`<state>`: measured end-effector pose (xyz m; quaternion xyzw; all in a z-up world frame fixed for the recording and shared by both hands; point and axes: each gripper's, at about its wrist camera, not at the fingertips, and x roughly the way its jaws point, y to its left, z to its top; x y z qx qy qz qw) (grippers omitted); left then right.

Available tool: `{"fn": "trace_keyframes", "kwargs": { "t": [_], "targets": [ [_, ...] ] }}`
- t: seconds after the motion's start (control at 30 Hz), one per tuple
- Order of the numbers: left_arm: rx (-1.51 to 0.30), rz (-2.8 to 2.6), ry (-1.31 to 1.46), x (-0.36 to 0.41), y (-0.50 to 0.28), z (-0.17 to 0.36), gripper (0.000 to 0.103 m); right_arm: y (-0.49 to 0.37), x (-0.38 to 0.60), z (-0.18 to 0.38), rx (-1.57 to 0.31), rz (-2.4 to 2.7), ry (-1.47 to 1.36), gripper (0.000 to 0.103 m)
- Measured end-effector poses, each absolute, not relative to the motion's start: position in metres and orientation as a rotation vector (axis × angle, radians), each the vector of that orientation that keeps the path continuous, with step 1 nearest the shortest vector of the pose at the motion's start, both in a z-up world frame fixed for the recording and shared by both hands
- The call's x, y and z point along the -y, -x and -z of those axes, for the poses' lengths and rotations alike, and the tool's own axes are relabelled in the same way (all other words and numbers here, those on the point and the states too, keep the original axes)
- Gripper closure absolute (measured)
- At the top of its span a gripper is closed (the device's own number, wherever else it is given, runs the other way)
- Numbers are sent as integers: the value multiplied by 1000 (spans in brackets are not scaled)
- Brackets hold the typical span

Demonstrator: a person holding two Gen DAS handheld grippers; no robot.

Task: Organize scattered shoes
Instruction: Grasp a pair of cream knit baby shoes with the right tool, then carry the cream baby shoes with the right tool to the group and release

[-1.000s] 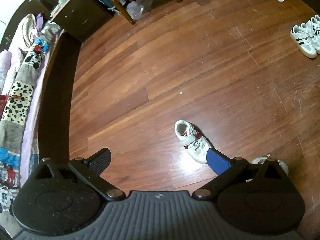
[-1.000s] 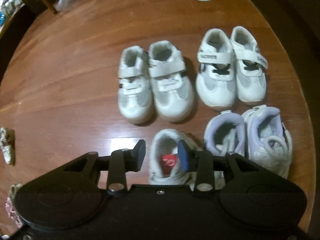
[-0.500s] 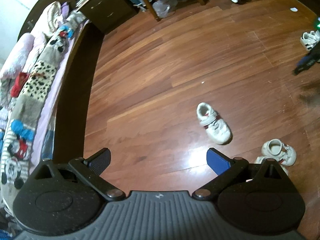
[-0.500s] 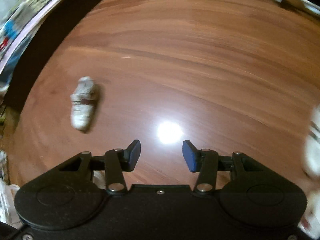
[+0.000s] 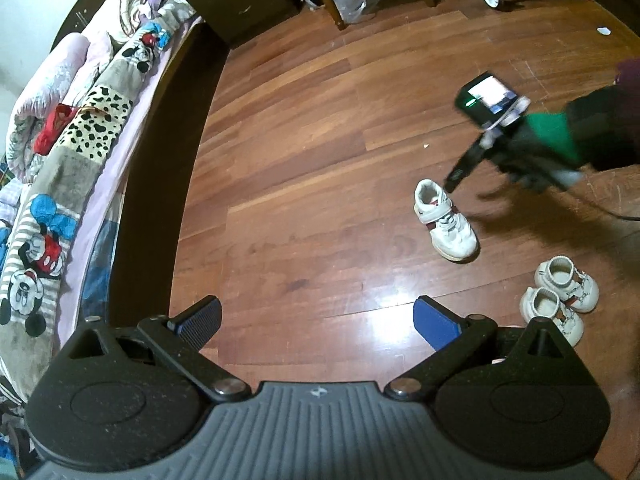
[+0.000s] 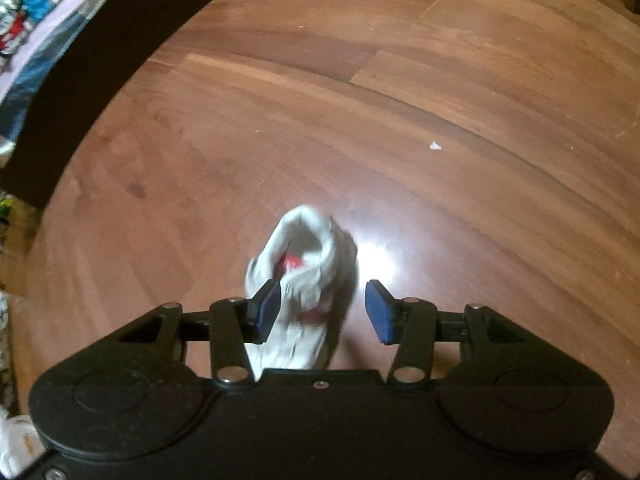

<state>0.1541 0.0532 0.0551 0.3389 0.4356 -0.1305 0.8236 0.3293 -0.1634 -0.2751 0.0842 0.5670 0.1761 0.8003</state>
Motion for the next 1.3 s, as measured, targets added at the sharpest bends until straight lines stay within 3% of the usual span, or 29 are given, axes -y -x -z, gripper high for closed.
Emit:
{"fn": "trace_keyframes", "kwargs": {
  "t": [0.33, 0.37, 0.4, 0.5, 0.73, 0.97, 1.3],
  "targets": [
    [-925, 303, -733, -52, -150, -51, 0, -353, 158, 319, -1256, -308, -306, 58],
    [-928, 302, -736, -52, -150, -50, 0, -354, 158, 323, -1260, -304, -324, 61],
    [-930, 302, -739, -52, -150, -49, 0, -355, 159, 327, -1264, -299, -342, 76],
    [-923, 294, -734, -51, -151, -52, 0, -352, 162, 328, -1246, -301, -386, 85],
    [-872, 282, -751, -33, -154, -61, 0, -319, 202, 289, -1131, -368, -533, 86],
    [-808, 326, -802, 13, -155, -65, 0, -247, 306, 217, -1028, -381, -530, 86],
    [-817, 414, -886, 77, -163, -42, 0, -93, 513, 206, -1140, -127, -402, 86]
  ]
}}
